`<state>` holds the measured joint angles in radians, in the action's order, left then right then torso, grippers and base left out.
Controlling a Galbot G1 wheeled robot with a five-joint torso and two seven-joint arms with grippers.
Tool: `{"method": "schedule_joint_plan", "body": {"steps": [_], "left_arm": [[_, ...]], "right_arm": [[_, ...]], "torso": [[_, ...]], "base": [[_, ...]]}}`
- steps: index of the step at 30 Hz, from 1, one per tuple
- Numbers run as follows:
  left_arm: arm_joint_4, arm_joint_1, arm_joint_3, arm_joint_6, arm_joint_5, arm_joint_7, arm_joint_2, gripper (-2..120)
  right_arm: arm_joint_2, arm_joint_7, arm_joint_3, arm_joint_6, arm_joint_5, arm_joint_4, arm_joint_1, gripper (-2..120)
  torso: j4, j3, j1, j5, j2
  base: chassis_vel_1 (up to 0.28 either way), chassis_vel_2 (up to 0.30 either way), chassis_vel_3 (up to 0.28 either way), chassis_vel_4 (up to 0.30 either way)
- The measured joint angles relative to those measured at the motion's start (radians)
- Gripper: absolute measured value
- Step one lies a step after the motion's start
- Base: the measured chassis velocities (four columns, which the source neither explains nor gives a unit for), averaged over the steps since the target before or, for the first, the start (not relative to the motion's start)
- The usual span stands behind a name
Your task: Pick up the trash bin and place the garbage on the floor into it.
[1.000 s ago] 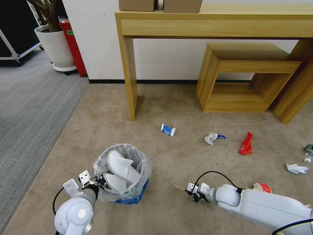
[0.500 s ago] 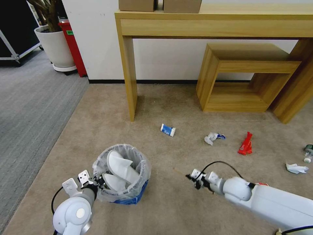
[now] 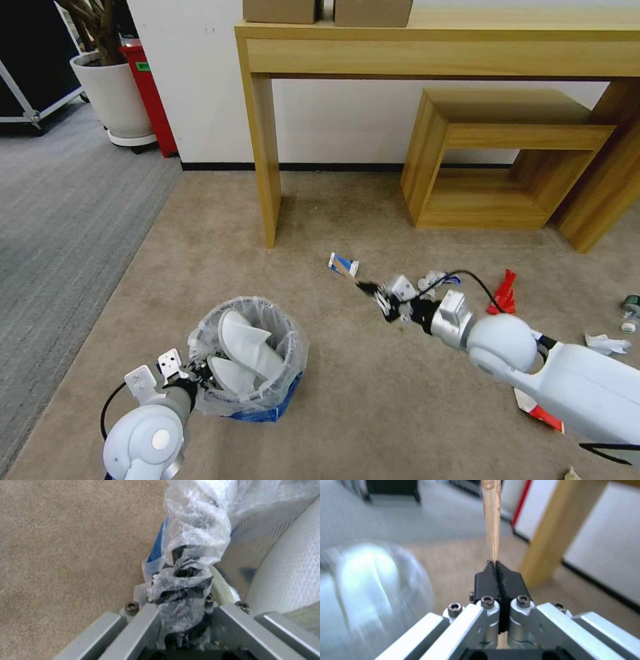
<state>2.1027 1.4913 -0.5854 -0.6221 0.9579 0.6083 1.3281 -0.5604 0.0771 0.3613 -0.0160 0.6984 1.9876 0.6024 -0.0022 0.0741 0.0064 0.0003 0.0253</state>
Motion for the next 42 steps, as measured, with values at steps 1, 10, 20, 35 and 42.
{"method": "schedule_joint_plan", "body": {"steps": [1,10,20,35,42], "left_arm": [[0.001,0.0,0.0,0.0,-0.001,0.001,0.001,0],[0.006,0.002,0.003,-0.003,-0.003,0.004,0.014,0],[0.009,0.0,0.003,-0.005,-0.005,0.007,0.025,0],[0.024,0.001,-0.002,-0.006,-0.006,0.008,0.046,0],[0.031,0.009,-0.006,-0.006,-0.009,0.007,0.048,0]], "right_arm": [[-0.013,0.001,-0.003,-0.012,0.004,0.016,-0.007,0],[-0.111,0.017,0.058,-0.142,0.047,0.052,-0.043,0],[-0.24,0.056,0.125,-0.239,0.067,-0.02,-0.044,0],[-0.391,0.13,0.237,-0.389,-0.028,-0.211,-0.034,0],[-0.429,0.154,0.249,-0.46,-0.082,-0.302,-0.023,0]], "torso": [[0.0001,0.0,0.0,-0.0003,0.0],[0.0,0.0,0.0,-0.0004,0.0],[0.0,0.0,0.0,-0.0004,0.0],[0.0,0.0,0.0,-0.0003,0.0],[0.0001,0.0,0.0,-0.0003,0.0]], "base": [[0.0,0.0,0.0,0.0],[0.0,0.0,0.0,0.0],[0.0,0.0,0.0,0.0],[0.0,0.0,0.0,0.0],[0.0,0.0,0.0,0.0]]}}
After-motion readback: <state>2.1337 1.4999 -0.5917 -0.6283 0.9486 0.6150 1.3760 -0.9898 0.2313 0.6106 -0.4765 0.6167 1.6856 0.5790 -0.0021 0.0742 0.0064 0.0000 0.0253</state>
